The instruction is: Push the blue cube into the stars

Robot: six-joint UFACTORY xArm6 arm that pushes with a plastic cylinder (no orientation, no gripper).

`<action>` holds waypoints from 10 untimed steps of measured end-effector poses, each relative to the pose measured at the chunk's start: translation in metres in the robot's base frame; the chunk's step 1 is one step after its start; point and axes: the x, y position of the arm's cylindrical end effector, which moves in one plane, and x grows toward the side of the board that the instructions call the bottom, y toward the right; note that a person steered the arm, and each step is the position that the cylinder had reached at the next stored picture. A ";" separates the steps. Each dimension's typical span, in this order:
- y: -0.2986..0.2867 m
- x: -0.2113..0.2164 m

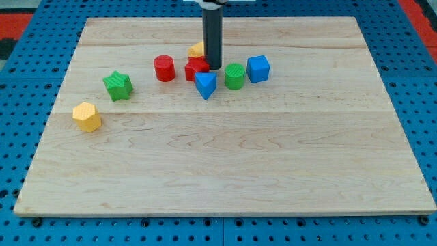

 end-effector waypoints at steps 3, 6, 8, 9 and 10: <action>-0.075 0.048; 0.071 0.053; -0.071 0.055; 0.014 0.038; 0.113 0.038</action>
